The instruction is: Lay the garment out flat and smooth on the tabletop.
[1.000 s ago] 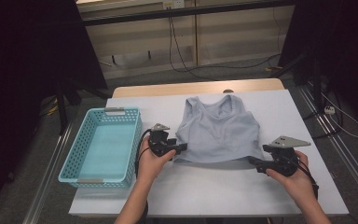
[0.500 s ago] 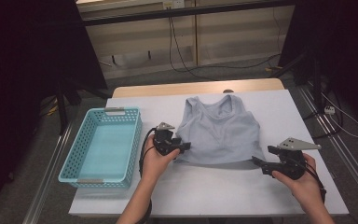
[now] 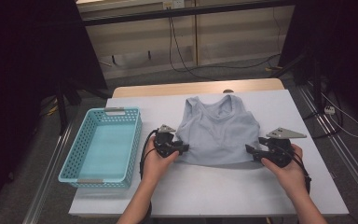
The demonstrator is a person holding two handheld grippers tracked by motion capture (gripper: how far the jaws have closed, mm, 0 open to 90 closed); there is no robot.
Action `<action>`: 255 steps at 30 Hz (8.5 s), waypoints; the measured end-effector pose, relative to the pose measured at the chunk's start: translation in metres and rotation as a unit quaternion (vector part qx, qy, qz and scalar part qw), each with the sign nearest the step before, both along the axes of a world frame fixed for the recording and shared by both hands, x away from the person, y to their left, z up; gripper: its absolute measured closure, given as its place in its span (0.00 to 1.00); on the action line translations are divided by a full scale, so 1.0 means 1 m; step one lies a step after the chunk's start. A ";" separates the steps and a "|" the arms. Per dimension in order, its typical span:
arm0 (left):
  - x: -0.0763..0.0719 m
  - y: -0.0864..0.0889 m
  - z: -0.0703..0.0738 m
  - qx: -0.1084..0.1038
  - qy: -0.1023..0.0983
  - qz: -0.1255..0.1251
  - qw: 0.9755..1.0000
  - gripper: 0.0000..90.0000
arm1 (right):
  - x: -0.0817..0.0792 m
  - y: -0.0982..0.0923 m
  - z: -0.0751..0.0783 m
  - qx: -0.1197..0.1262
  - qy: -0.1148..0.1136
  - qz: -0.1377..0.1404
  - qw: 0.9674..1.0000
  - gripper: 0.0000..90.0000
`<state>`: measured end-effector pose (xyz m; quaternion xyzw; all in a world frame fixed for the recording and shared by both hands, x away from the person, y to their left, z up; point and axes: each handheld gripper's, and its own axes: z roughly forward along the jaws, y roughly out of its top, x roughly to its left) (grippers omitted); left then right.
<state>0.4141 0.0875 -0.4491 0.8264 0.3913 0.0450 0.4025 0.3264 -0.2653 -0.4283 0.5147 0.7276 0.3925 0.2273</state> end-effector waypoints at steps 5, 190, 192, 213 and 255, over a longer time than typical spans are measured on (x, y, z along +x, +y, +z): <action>0.001 -0.002 -0.003 0.009 0.004 0.001 1.000 0.80 | 0.012 0.001 -0.013 -0.013 0.028 -0.014 0.999 0.56; 0.008 0.019 0.014 -0.038 0.043 0.079 0.995 0.97 | -0.017 -0.055 -0.009 0.005 0.071 -0.001 0.997 0.97; 0.007 0.023 0.015 -0.031 0.040 0.084 0.995 0.97 | -0.018 -0.053 -0.007 0.008 0.070 0.006 0.997 0.96; 0.012 0.018 0.004 -0.029 0.036 0.071 0.996 0.95 | -0.008 -0.045 -0.008 -0.019 0.044 -0.009 0.999 0.78; -0.014 0.025 0.008 0.011 0.008 0.064 0.998 0.35 | 0.034 0.045 -0.018 -0.028 0.046 0.121 0.991 1.00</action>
